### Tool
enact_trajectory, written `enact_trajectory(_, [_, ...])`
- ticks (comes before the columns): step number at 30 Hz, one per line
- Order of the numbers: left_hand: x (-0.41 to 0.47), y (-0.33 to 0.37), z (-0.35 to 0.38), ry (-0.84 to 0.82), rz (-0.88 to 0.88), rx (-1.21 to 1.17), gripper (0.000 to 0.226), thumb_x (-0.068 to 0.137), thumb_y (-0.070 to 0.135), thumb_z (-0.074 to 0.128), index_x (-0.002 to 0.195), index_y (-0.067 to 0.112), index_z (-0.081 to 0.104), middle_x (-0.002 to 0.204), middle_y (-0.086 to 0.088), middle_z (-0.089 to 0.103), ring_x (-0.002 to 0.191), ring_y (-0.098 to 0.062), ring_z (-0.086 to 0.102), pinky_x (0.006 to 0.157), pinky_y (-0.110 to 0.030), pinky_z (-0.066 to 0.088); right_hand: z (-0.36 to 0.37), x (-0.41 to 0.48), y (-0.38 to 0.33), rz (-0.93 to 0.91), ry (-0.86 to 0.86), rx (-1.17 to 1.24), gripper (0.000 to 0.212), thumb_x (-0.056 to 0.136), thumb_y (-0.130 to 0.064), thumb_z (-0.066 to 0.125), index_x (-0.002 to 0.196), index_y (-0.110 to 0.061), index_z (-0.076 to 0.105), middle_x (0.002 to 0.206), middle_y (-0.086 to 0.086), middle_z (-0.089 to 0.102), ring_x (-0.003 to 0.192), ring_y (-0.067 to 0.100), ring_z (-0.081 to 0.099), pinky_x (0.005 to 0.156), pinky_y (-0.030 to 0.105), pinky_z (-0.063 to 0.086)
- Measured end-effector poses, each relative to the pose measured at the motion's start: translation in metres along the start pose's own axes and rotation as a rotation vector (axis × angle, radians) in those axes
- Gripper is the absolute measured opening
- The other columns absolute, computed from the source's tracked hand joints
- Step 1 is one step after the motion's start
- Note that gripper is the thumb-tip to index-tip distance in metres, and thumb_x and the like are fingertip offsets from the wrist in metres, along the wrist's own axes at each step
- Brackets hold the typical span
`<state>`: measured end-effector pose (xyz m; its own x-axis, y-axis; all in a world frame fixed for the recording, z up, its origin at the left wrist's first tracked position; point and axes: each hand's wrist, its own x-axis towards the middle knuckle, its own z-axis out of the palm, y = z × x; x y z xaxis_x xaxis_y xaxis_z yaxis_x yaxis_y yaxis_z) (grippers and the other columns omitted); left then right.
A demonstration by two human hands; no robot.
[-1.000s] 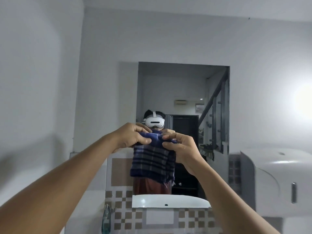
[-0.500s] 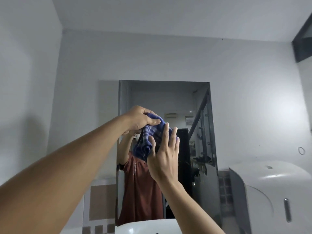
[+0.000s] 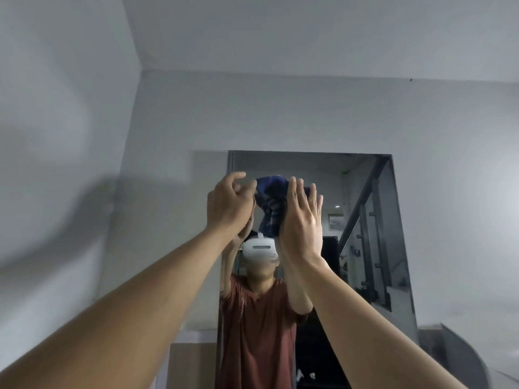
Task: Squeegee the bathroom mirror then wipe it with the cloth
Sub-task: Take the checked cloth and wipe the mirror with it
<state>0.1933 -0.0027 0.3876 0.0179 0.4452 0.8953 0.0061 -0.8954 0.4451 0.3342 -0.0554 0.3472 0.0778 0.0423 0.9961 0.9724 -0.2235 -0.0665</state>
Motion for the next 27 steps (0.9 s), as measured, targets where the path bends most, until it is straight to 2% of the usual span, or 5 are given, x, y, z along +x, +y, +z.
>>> enact_trajectory(4, [-0.033,-0.034,0.001,0.132,0.216,0.266,0.031,0.099,0.023,0.053,0.129,0.018,0.060,0.116,0.000,0.069,0.110,-0.020,0.061,0.087,-0.028,0.048,0.011,0.005,0.002,-0.113,0.030,-0.181,0.068,0.083,0.003,0.069,0.142,-0.006,0.037,0.153,0.023,0.042,0.149,0.042,0.027,0.121,0.063,0.015])
enact_trajectory(9, [-0.083,-0.082,0.003,0.012,0.454,0.463,0.037,0.094,0.017,0.047,0.128,0.010,0.059,0.127,-0.005,0.060,0.119,-0.022,0.053,0.090,-0.038,0.056,0.019,0.000,0.004,-0.245,0.044,-0.134,0.045,0.088,-0.016,0.072,0.129,-0.008,0.054,0.144,0.017,0.054,0.140,0.035,0.044,0.122,0.056,0.024])
enact_trajectory(13, [-0.107,-0.099,0.008,-0.107,0.505,0.542,0.050,0.101,0.029,0.047,0.146,0.009,0.045,0.151,-0.008,0.043,0.141,-0.022,0.040,0.111,-0.034,0.045,0.013,0.000,-0.001,-0.274,-0.105,-0.155,0.064,0.103,-0.050,0.029,0.154,-0.013,0.034,0.164,0.014,0.028,0.154,0.032,0.019,0.125,0.058,0.005])
enact_trajectory(18, [-0.124,-0.115,0.014,-0.159,0.471,0.630,0.063,0.098,0.044,0.053,0.149,0.007,0.043,0.159,-0.011,0.036,0.148,-0.024,0.033,0.114,-0.039,0.042,0.016,0.014,-0.003,-0.284,-0.200,-0.248,0.087,0.095,-0.076,0.013,0.162,-0.021,0.006,0.169,0.011,0.000,0.156,0.032,-0.005,0.122,0.061,-0.009])
enact_trajectory(27, [-0.133,-0.127,0.019,-0.196,0.551,0.763,0.087,0.089,0.071,0.048,0.149,0.008,0.041,0.162,-0.018,0.031,0.149,-0.030,0.031,0.118,-0.043,0.036,0.034,0.050,-0.043,-0.390,-0.194,-0.297,0.067,0.102,-0.052,0.020,0.161,-0.022,0.012,0.168,0.013,0.012,0.154,0.036,0.008,0.121,0.065,-0.001])
